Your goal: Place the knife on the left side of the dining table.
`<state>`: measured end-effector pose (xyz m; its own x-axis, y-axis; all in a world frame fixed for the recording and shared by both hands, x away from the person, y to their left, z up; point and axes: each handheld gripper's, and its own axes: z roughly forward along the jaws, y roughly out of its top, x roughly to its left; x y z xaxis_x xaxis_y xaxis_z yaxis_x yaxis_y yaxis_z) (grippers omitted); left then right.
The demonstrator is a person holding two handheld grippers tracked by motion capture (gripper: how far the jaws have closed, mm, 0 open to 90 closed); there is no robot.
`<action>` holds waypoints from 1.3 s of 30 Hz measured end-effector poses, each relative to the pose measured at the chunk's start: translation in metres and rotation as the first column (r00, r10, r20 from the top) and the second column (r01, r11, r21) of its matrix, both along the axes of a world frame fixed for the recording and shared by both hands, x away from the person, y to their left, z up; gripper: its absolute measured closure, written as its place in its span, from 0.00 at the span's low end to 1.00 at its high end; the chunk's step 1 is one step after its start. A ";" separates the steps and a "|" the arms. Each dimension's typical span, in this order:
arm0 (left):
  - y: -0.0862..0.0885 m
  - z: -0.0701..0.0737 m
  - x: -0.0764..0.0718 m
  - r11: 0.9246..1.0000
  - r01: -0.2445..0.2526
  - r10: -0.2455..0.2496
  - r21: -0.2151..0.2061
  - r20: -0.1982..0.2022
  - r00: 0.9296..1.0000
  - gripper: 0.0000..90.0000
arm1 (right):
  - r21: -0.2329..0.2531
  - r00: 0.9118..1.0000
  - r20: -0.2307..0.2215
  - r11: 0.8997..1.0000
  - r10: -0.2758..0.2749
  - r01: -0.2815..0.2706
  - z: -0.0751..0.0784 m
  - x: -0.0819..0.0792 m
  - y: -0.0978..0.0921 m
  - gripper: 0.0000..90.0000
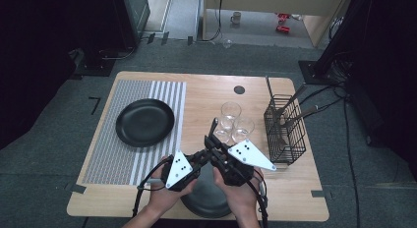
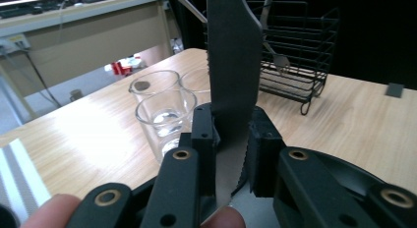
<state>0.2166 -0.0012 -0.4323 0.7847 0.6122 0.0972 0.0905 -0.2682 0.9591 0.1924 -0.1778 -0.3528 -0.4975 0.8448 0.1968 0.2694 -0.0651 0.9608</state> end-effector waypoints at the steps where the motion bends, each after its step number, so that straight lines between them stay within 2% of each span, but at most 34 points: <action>1: 0.003 0.000 0.002 1.000 0.006 -0.006 -0.016 -0.012 1.000 1.00 | 0.001 1.000 -0.004 1.000 0.008 -0.008 0.000 0.000 -0.001 0.89; 4: 0.004 0.000 0.003 1.000 0.018 -0.018 -0.006 -0.013 1.000 1.00 | 0.006 1.000 -0.003 1.000 0.019 -0.019 -0.001 0.001 -0.002 0.89; 8: 0.005 -0.001 0.004 0.998 0.045 -0.048 -0.046 -0.062 0.997 1.00 | 0.011 1.000 0.002 1.000 0.018 -0.018 -0.004 0.002 -0.001 0.89; 11: 0.006 0.000 0.005 0.997 0.052 -0.056 -0.059 -0.068 0.996 1.00 | 0.018 1.000 -0.009 0.999 0.027 -0.027 -0.007 0.003 -0.001 0.88; 14: 0.007 0.001 0.005 0.995 0.057 -0.062 -0.079 -0.065 0.996 1.00 | 0.015 0.998 -0.041 0.999 0.044 -0.044 -0.015 0.006 0.001 0.88; 16: 0.008 0.000 0.006 0.995 0.063 -0.069 -0.082 -0.070 0.995 1.00 | 0.030 0.998 -0.041 0.998 0.051 -0.050 -0.019 0.006 0.002 0.88; 21: 0.008 0.000 0.007 0.992 0.078 -0.088 -0.102 -0.089 0.992 1.00 | -0.007 0.999 -0.011 0.999 0.036 -0.036 -0.019 0.003 0.005 0.89; 24: 0.010 0.001 0.009 0.990 0.081 -0.094 -0.117 -0.112 0.989 0.91 | -0.021 1.000 -0.001 0.999 0.026 -0.026 -0.019 0.002 0.006 0.89; 27: 0.011 0.000 0.011 0.991 0.075 -0.089 -0.114 -0.124 0.988 0.82 | -0.030 1.000 0.009 1.000 0.008 -0.008 -0.019 0.002 0.006 0.89; 31: 0.013 0.002 0.011 0.992 0.072 -0.084 -0.103 -0.116 0.990 0.68 | -0.051 1.000 0.019 0.999 -0.015 0.016 -0.019 0.003 0.005 0.89; 39: 0.022 0.012 0.012 0.988 0.089 -0.103 -0.129 -0.102 0.989 0.59 | -0.052 0.999 0.023 0.998 -0.039 0.040 -0.019 0.005 -0.001 0.89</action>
<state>0.2283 0.0210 -0.4207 0.8422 0.5354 -0.0636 0.1752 -0.1602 0.9714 0.1970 -0.1785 -0.3715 -0.4669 0.8730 0.1409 0.2464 -0.0246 0.9688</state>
